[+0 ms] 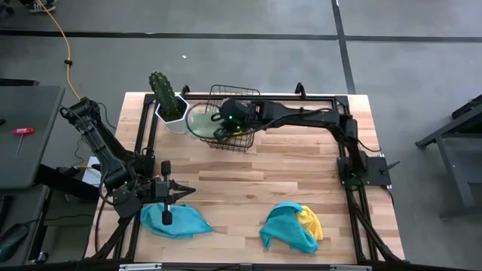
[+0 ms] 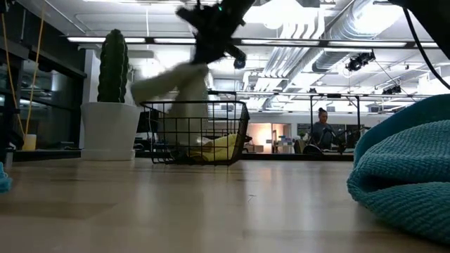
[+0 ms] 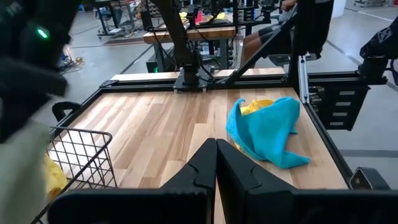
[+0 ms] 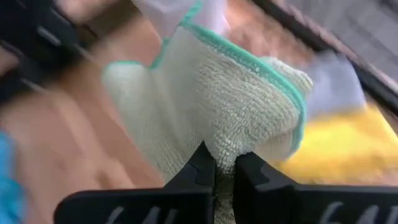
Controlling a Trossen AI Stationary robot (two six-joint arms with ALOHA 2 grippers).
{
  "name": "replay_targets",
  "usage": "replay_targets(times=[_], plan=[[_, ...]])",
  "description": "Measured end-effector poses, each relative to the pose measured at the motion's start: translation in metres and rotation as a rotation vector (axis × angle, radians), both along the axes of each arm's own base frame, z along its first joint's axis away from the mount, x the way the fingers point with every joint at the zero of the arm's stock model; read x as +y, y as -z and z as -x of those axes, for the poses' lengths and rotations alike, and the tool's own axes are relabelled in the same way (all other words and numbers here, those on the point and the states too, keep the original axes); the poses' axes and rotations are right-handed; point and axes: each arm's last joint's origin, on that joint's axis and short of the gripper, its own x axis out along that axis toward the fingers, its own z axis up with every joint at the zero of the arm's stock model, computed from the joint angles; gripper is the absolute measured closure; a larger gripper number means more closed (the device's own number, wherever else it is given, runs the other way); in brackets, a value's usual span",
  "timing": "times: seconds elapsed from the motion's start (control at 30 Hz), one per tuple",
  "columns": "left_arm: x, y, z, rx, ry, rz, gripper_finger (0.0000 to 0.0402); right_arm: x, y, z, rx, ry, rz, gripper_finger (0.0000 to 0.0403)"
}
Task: Fold microfiber towels
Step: Put the green microfiber cloth into the black wire basket
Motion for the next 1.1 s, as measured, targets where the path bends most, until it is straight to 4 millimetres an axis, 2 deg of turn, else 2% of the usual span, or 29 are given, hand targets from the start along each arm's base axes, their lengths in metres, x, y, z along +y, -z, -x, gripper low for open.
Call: replay_targets(times=[0.13,0.33,0.53,0.73,0.93,1.1], plan=[[0.0,0.0,0.0,0.0,0.007,0.004,0.0401,0.0,0.019,0.008,0.17,0.075,-0.002,0.0402],[0.0,0.0,0.0,0.0,0.006,0.005,0.0401,-0.003,0.03,0.011,0.251,0.121,-0.002,0.0402],[0.0,0.0,0.0,-0.001,0.006,0.006,0.0401,-0.003,0.035,0.027,0.41,0.216,0.053,0.0402],[0.0,0.0,0.0,-0.001,0.006,0.006,0.0401,-0.004,0.035,0.027,0.41,0.221,0.048,0.0402],[0.0,0.0,0.0,-0.001,0.006,0.006,0.0401,0.002,0.03,0.014,0.29,0.152,0.06,0.0402],[0.0,0.0,-0.001,-0.001,0.003,0.006,0.0401,0.003,0.034,0.017,0.363,0.089,0.067,0.0402]])
